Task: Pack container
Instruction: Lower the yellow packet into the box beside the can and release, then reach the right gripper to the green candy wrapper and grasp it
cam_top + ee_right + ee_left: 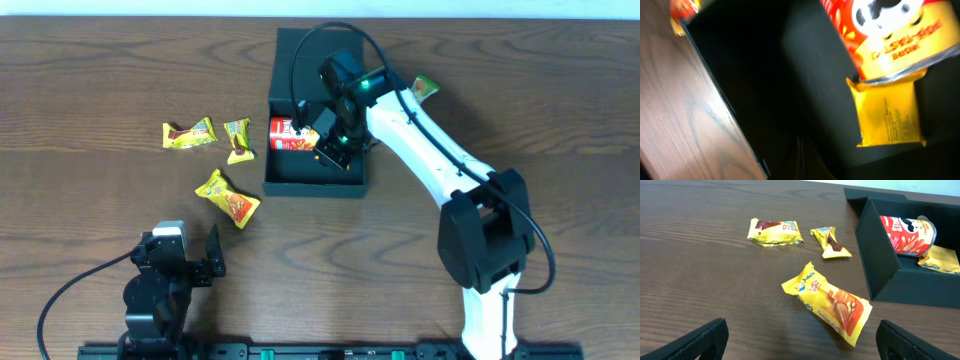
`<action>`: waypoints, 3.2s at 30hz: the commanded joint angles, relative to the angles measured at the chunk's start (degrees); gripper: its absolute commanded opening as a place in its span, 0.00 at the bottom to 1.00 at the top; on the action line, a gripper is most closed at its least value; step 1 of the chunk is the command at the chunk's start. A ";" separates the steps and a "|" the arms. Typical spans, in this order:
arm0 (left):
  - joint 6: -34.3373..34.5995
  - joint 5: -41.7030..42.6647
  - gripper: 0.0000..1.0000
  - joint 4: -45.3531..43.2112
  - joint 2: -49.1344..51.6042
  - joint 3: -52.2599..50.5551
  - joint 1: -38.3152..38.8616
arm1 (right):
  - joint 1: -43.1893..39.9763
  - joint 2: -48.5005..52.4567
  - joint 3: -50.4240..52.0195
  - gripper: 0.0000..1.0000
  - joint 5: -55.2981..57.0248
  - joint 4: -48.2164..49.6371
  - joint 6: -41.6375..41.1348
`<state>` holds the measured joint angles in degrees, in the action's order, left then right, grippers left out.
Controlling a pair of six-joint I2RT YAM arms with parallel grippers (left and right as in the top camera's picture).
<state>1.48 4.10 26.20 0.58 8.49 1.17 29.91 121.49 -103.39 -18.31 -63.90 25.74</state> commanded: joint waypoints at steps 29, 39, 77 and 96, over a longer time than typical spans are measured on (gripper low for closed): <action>0.20 -0.04 0.95 0.11 -0.33 -0.98 -0.31 | 0.92 0.50 14.97 0.01 16.65 20.87 6.32; 0.20 -0.04 0.96 0.11 -0.33 -0.98 -0.31 | 0.94 0.50 14.97 0.01 20.22 22.99 6.73; 0.20 -0.04 0.95 0.11 -0.33 -0.98 -0.31 | -18.56 0.66 -0.59 0.47 22.12 14.23 -62.07; 0.20 -0.04 0.95 0.11 -0.33 -0.98 -0.28 | -18.75 9.03 -0.59 0.55 22.86 24.96 -63.65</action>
<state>1.48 4.10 26.17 0.58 8.49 1.17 11.11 128.92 -103.42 3.68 -39.16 -36.91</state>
